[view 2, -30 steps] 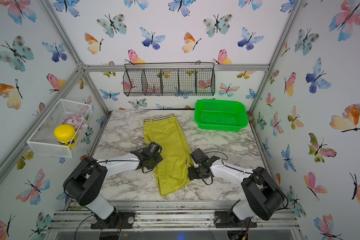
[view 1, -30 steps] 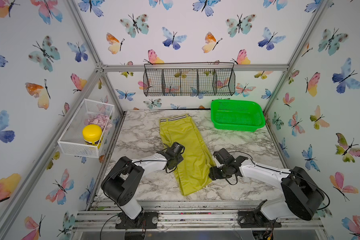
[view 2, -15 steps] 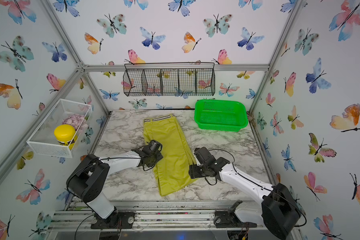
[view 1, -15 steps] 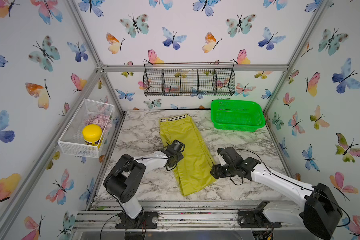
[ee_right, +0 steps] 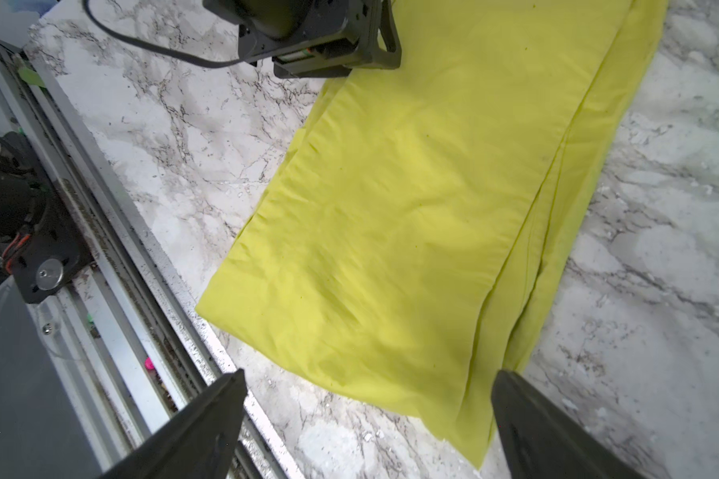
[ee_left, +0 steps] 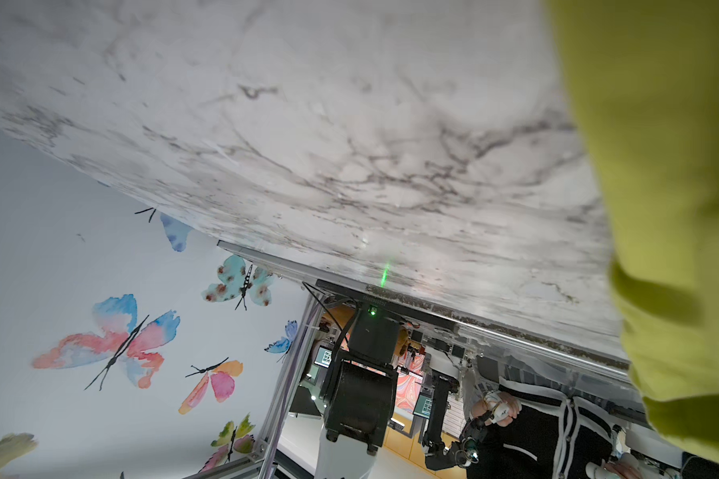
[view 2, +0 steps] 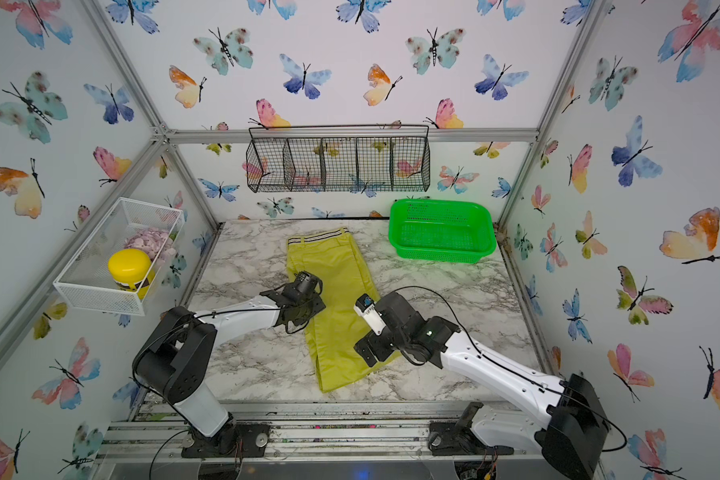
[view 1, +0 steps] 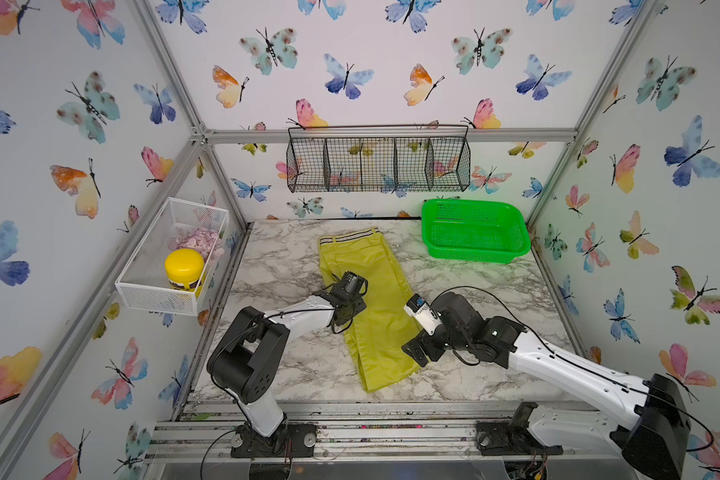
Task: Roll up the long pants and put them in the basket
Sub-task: Adjust the long pant at the center of the board.
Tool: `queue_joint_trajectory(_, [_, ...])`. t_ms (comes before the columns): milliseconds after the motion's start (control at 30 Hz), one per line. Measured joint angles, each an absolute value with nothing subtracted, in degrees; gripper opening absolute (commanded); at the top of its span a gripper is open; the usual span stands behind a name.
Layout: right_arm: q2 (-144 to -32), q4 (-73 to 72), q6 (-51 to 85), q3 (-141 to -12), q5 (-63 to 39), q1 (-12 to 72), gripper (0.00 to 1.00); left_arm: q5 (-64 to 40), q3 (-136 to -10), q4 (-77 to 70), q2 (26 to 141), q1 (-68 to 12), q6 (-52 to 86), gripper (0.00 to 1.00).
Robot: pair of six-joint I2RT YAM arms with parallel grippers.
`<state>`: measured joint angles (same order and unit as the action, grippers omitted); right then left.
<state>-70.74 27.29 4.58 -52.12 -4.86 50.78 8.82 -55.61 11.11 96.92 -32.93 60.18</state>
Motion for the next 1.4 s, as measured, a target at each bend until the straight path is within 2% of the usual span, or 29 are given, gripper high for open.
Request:
queue_joint_trajectory(100, [-74.3,25.8,2.3,-54.9,-5.0,50.8,0.99,8.8,-55.6,11.6,96.8,-32.6,59.5,0.51])
queue_joint_trajectory(333, [-74.5,21.4,-1.5,-57.1,-4.9,50.8,1.00,8.7,-55.6,12.3,96.5,-32.2,58.7,0.51])
queue_joint_trajectory(400, [-75.9,21.3,-1.1,-58.6,-5.1,50.8,0.90,8.6,-55.7,12.8,96.5,-32.0,58.4,0.51])
queue_joint_trajectory(433, [-76.3,21.0,-0.3,-58.6,-5.7,50.8,0.88,8.6,-55.8,13.0,96.5,-31.9,58.3,0.50])
queue_joint_trajectory(767, [-71.6,24.3,16.3,-44.9,-13.1,50.8,0.96,7.6,-60.3,14.1,97.1,-31.4,56.3,0.51])
queue_joint_trajectory(933, [-71.2,27.4,20.5,-43.4,-13.8,50.8,0.92,6.0,-64.4,13.6,101.9,-30.9,54.3,0.49])
queue_joint_trajectory(1133, [-71.1,28.5,21.6,-42.6,-13.9,50.8,0.93,5.2,-69.8,14.9,109.4,-30.4,52.8,0.48])
queue_joint_trajectory(1167, [-71.0,28.5,21.6,-42.7,-13.8,50.8,0.89,5.2,-70.4,15.3,110.0,-30.4,52.7,0.48])
queue_joint_trajectory(1200, [-70.8,28.6,21.6,-42.7,-13.8,50.8,0.75,5.2,-71.0,15.7,110.5,-30.5,52.6,0.48])
queue_joint_trajectory(1267, [-70.7,28.6,21.4,-42.7,-13.4,50.8,0.35,5.3,-72.5,16.6,111.5,-30.5,52.5,0.47])
queue_joint_trajectory(1300, [-70.6,28.6,21.4,-42.7,-13.0,50.8,0.24,5.3,-73.4,17.0,112.3,-30.5,52.5,0.47])
queue_joint_trajectory(1400, [-70.8,27.0,20.9,-42.7,-10.6,50.8,0.11,5.3,-75.5,17.5,114.4,-30.5,52.2,0.47])
